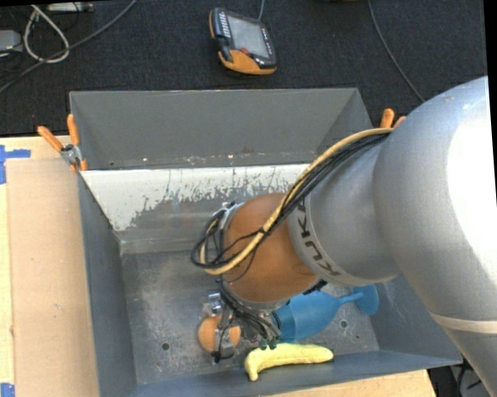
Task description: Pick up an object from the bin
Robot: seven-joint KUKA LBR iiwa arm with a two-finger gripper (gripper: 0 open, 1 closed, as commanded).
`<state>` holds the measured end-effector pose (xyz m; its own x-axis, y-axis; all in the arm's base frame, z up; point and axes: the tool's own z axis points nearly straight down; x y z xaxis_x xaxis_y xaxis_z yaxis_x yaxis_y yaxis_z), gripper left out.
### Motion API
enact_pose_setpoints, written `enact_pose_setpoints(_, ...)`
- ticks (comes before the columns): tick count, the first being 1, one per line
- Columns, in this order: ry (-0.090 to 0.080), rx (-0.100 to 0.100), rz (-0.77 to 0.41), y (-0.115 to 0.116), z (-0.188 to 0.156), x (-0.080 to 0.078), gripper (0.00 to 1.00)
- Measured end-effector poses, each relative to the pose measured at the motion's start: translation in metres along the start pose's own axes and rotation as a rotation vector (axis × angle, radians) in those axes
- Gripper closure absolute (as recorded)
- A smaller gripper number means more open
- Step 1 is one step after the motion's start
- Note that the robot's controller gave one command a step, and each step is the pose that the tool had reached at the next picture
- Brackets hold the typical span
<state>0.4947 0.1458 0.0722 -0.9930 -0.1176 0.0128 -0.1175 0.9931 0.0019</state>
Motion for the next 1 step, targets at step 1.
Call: enact_pose_setpoints(1,0.005,0.001,0.002,-0.0001,-0.0308,0.0018,1.0)
